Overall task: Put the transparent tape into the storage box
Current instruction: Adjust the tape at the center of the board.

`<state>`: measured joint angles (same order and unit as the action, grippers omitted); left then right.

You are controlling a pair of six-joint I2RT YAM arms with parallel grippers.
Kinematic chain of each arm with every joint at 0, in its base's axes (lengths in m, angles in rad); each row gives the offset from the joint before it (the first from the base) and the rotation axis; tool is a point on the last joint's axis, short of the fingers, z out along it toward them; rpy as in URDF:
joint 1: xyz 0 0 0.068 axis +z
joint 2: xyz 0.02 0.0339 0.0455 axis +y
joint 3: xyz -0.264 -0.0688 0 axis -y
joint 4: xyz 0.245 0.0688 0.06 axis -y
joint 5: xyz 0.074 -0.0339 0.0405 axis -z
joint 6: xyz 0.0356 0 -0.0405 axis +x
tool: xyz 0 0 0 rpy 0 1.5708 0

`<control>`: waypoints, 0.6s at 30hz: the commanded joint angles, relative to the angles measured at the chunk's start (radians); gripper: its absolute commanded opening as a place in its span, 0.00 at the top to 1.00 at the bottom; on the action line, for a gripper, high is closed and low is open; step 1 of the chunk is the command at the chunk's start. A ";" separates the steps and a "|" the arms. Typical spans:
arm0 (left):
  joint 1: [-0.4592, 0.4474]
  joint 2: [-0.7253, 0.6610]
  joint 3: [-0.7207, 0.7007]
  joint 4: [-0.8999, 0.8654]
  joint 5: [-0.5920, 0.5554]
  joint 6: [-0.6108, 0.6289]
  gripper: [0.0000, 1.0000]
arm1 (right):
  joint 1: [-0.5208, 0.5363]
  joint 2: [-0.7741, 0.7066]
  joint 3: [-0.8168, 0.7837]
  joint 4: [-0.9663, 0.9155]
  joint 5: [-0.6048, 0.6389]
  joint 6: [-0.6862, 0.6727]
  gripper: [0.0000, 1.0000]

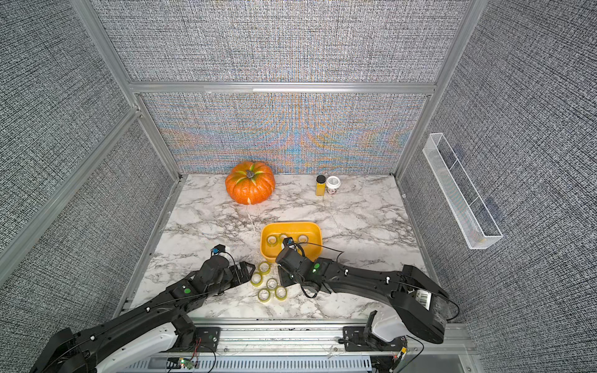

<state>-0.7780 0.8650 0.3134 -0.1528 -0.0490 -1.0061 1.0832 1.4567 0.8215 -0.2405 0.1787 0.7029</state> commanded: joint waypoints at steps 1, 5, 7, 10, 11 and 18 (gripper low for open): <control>-0.011 0.008 0.001 0.022 -0.002 -0.031 0.04 | 0.037 0.063 0.031 0.049 0.040 0.065 0.46; -0.036 0.013 -0.020 0.040 -0.012 -0.065 0.03 | 0.076 0.157 0.084 -0.015 0.081 0.058 0.46; -0.051 0.030 -0.028 0.043 -0.012 -0.081 0.03 | 0.085 0.183 0.094 -0.047 0.095 0.058 0.46; -0.075 0.072 -0.025 0.039 -0.011 -0.092 0.03 | 0.086 0.182 0.066 -0.062 0.121 0.071 0.46; -0.085 0.088 -0.021 0.040 -0.011 -0.095 0.03 | 0.084 0.174 0.053 -0.067 0.130 0.075 0.46; -0.138 0.204 0.052 0.030 -0.032 -0.095 0.04 | 0.053 0.048 -0.070 -0.139 0.197 0.111 0.46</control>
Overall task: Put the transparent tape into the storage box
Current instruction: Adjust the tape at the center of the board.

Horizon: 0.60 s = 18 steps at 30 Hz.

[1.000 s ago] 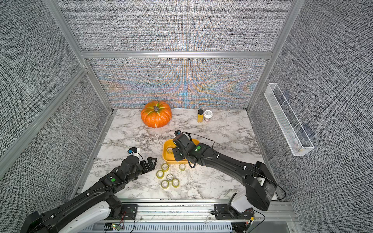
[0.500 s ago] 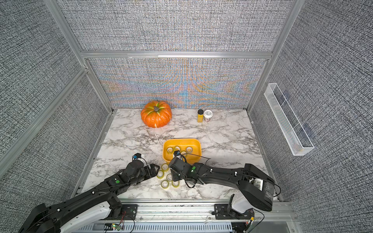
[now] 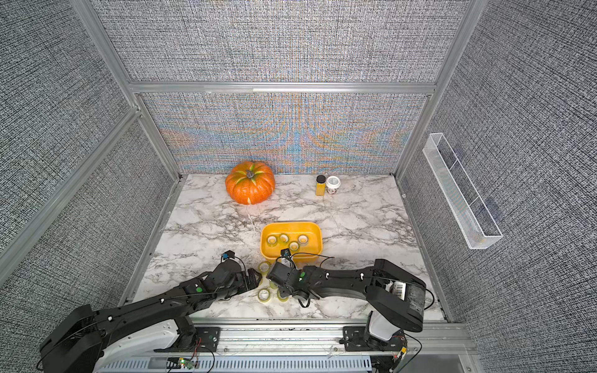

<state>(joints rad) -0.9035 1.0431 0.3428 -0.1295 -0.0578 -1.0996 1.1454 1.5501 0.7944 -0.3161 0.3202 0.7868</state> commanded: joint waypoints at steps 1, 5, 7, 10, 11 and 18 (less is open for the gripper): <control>-0.019 0.043 0.034 0.008 -0.026 -0.001 0.04 | -0.015 -0.082 -0.065 -0.069 0.061 0.031 0.46; -0.049 0.089 0.077 0.016 -0.036 0.007 0.07 | -0.030 -0.211 -0.128 -0.072 0.060 0.016 0.46; -0.063 0.091 0.093 0.028 -0.050 0.009 0.08 | -0.038 -0.266 -0.146 -0.071 0.056 0.008 0.45; -0.071 0.057 0.084 0.077 -0.063 0.009 0.10 | -0.050 -0.307 -0.159 -0.038 0.039 -0.011 0.45; -0.071 0.040 0.078 0.087 -0.068 0.009 0.10 | -0.058 -0.309 -0.160 -0.027 0.036 -0.011 0.45; -0.071 -0.091 0.064 0.041 -0.163 0.007 0.08 | -0.136 -0.225 -0.127 0.086 0.008 -0.020 0.46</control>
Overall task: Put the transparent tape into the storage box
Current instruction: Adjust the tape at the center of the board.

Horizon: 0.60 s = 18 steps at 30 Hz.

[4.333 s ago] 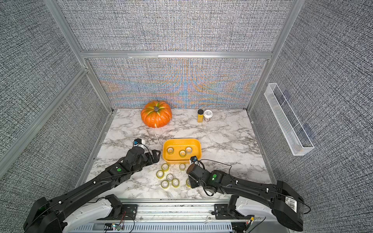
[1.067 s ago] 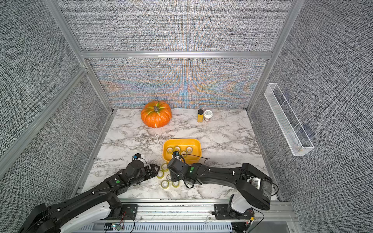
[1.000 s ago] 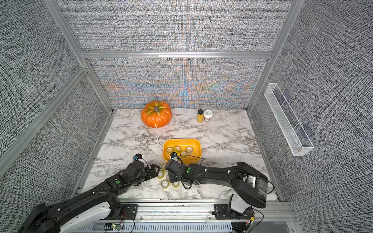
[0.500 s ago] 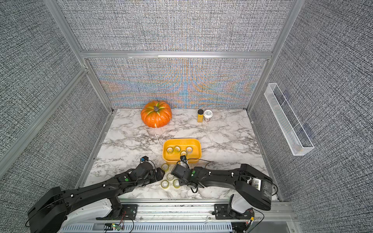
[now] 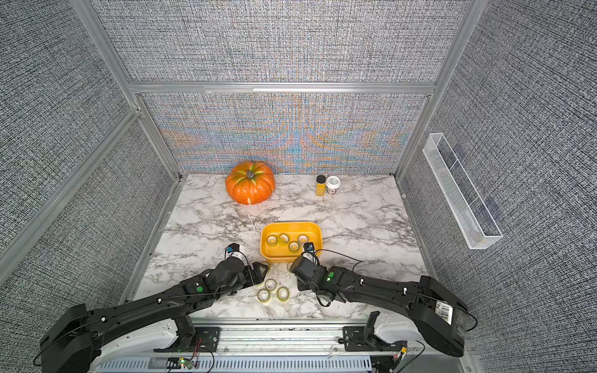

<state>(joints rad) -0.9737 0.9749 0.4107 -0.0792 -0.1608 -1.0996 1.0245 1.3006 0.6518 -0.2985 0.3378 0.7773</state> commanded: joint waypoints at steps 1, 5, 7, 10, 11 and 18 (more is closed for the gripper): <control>0.000 -0.031 -0.004 -0.014 -0.062 0.010 0.08 | -0.022 0.044 0.024 0.090 -0.020 -0.017 0.46; 0.000 -0.040 -0.003 -0.043 -0.062 0.003 0.06 | -0.037 0.126 0.072 0.123 -0.032 -0.036 0.46; 0.000 -0.046 -0.007 -0.056 -0.066 -0.007 0.06 | -0.041 0.174 0.093 0.125 -0.029 -0.038 0.46; 0.000 -0.074 -0.016 -0.070 -0.085 -0.015 0.05 | -0.044 0.231 0.104 0.135 -0.018 -0.029 0.46; 0.000 -0.086 -0.018 -0.075 -0.094 -0.015 0.04 | -0.047 0.247 0.107 0.134 -0.012 -0.023 0.46; 0.001 -0.165 -0.015 -0.141 -0.152 -0.002 0.03 | -0.047 0.260 0.077 0.052 0.063 0.029 0.46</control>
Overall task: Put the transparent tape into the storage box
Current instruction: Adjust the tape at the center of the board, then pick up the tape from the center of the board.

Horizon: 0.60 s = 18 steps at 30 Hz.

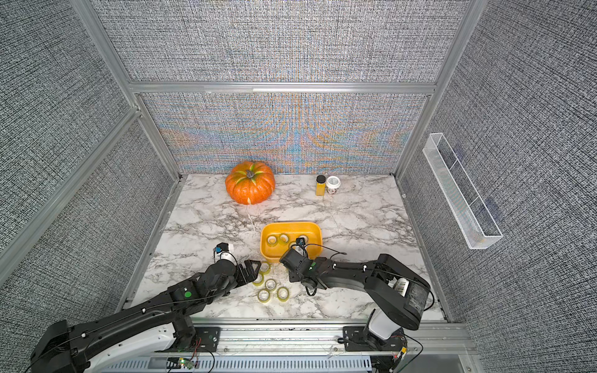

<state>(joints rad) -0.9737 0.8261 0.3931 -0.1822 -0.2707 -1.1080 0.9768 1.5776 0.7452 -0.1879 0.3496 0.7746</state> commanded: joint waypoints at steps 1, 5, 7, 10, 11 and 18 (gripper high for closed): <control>0.000 -0.024 0.003 -0.045 -0.047 0.008 0.03 | 0.002 -0.042 -0.035 -0.072 0.057 0.038 0.46; 0.000 -0.048 0.001 -0.055 -0.057 0.009 0.03 | 0.000 -0.180 -0.106 -0.136 0.064 0.052 0.46; 0.000 -0.053 0.002 -0.050 -0.063 0.012 0.03 | 0.001 -0.257 -0.132 -0.162 0.054 0.040 0.46; 0.000 -0.049 0.009 -0.040 -0.072 0.020 0.02 | 0.002 -0.338 -0.147 -0.193 0.036 0.011 0.45; 0.000 -0.045 0.014 -0.038 -0.074 0.025 0.03 | 0.000 -0.360 -0.145 -0.202 0.030 0.001 0.46; 0.001 0.005 0.049 -0.036 -0.080 0.042 0.02 | 0.003 -0.387 -0.130 -0.076 -0.096 -0.124 0.46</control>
<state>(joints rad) -0.9733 0.8207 0.4316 -0.2253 -0.3283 -1.0832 0.9771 1.1801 0.6083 -0.3397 0.3279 0.7273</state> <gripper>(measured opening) 0.978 0.545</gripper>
